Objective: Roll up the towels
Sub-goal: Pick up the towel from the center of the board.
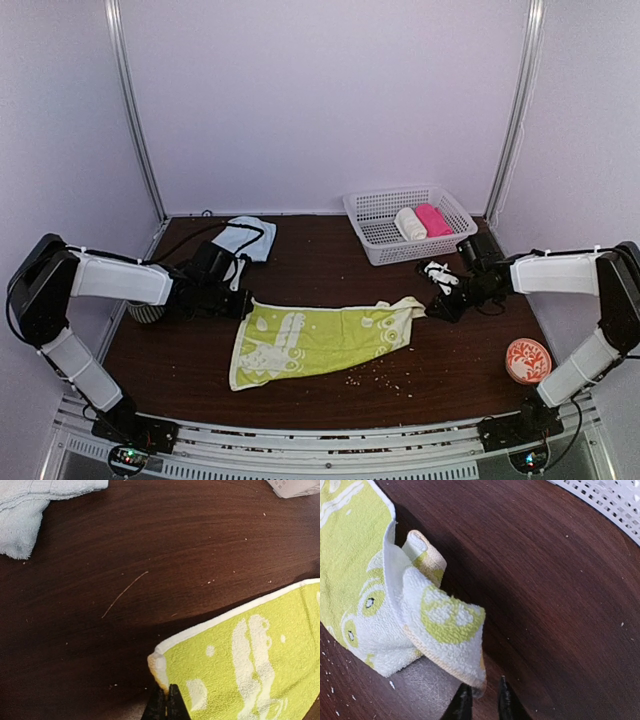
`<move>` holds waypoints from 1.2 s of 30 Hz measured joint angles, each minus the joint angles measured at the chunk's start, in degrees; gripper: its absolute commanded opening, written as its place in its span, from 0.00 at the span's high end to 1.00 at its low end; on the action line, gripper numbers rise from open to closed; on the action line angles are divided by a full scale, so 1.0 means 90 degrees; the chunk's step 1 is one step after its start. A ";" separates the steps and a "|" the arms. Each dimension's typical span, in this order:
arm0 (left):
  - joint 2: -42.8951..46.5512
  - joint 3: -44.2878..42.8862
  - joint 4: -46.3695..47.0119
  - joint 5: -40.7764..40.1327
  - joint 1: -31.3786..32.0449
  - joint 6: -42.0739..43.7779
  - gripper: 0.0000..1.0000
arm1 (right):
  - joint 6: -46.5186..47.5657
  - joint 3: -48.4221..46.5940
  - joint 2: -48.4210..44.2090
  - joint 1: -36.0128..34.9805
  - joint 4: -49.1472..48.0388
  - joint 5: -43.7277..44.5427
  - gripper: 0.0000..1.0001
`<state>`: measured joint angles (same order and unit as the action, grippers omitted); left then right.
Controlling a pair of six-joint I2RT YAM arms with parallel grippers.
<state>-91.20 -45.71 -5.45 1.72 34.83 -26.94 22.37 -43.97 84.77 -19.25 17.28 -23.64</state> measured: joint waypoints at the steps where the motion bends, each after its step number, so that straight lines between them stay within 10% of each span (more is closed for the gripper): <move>1: -0.0017 0.0019 0.0022 0.0024 -0.0010 -0.0002 1.00 | -0.0044 -0.0005 0.0051 0.0000 -0.0007 0.0000 0.75; 15: -0.0061 0.0034 0.0100 0.0092 -0.0075 0.0007 1.00 | -0.0080 -0.0005 0.0316 0.0000 -0.0170 0.0036 0.71; 26: -0.0061 0.0032 0.0090 0.0090 -0.0083 0.0049 1.00 | -0.0141 -0.0005 0.0527 0.0000 -0.0187 0.0114 1.00; 31: -0.0056 0.0034 0.0121 0.0223 -0.0214 0.0117 0.47 | -0.0148 -0.0005 0.0284 0.0000 -0.0206 0.0180 1.00; 36: 0.0233 0.0372 0.0561 0.0933 -0.0894 0.0010 0.30 | -0.0126 -0.0005 0.0141 0.0000 -0.0238 0.0214 1.00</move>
<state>-89.10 -42.37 -0.40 10.11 26.79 -26.85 21.23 -44.01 86.04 -19.25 15.14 -21.71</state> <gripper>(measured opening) 0.655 0.019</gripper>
